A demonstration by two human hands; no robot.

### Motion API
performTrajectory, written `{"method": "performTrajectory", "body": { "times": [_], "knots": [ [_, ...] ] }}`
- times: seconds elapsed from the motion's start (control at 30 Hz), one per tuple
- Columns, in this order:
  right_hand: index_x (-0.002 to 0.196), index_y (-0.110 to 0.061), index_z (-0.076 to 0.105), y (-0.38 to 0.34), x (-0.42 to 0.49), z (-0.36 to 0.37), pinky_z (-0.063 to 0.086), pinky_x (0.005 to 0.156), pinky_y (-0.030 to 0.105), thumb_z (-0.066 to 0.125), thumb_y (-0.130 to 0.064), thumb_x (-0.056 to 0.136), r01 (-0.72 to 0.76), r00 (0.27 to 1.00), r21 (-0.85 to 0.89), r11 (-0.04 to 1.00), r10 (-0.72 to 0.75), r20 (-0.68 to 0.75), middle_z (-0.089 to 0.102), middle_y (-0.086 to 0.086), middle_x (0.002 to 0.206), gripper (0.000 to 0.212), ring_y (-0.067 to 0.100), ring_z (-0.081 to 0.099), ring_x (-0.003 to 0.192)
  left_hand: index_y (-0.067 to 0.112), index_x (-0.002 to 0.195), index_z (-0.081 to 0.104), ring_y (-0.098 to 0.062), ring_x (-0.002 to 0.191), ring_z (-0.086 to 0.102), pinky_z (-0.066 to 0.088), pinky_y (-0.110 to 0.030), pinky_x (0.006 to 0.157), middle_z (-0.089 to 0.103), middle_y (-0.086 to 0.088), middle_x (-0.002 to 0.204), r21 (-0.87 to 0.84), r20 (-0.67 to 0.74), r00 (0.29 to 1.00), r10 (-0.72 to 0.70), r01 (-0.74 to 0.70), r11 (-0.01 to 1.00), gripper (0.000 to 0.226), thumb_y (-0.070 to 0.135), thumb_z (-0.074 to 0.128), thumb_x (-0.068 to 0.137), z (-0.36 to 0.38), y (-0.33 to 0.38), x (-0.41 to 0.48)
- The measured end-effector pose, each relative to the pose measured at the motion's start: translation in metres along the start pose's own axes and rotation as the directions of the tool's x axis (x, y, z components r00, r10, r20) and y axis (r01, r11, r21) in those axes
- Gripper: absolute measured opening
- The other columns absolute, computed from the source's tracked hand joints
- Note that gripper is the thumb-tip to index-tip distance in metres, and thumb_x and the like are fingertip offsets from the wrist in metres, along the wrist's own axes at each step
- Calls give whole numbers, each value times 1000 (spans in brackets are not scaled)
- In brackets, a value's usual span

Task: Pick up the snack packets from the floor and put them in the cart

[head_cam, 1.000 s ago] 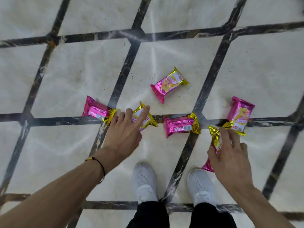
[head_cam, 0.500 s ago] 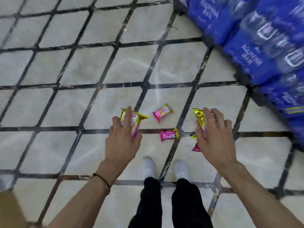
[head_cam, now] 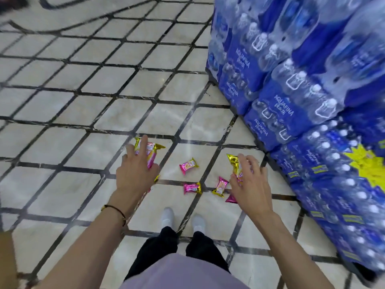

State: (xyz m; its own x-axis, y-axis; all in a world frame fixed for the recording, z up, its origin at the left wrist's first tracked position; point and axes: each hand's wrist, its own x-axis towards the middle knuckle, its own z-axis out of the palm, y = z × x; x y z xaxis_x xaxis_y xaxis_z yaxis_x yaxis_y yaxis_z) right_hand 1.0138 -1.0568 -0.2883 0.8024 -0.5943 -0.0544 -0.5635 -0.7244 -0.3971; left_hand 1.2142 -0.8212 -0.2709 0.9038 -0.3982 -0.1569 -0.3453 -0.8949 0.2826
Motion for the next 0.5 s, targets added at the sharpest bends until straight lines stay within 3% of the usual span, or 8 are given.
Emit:
{"method": "performTrajectory", "body": {
  "times": [0.2,0.4,0.5],
  "knots": [
    [145,-26,39,-12,-8,-55,46,87,43,59,-32,94,-3,995,7,1000,3,-105,41,1,146,55,28,44,102,29,156,17,-39,99,55,41,-41,65,38,-13,129,0,-111,994,-22,22,1000,83,27,64,87,-59,22,-17],
    [147,-24,39,-31,-20,-84,46,95,46,58,-33,95,-96,971,-14,995,91,-220,40,3,146,56,29,46,106,31,158,14,-34,93,59,49,-40,66,38,-9,126,-78,-119,990,71,-81,994,83,33,63,90,-87,41,-19],
    [149,-26,36,-39,-39,-94,47,92,43,57,-35,96,-168,958,-33,985,155,-240,38,2,150,58,31,46,110,30,159,10,-36,96,61,54,-43,69,40,-11,127,-105,-109,983,145,-157,982,88,34,64,89,-94,47,-20]
  ]
}}
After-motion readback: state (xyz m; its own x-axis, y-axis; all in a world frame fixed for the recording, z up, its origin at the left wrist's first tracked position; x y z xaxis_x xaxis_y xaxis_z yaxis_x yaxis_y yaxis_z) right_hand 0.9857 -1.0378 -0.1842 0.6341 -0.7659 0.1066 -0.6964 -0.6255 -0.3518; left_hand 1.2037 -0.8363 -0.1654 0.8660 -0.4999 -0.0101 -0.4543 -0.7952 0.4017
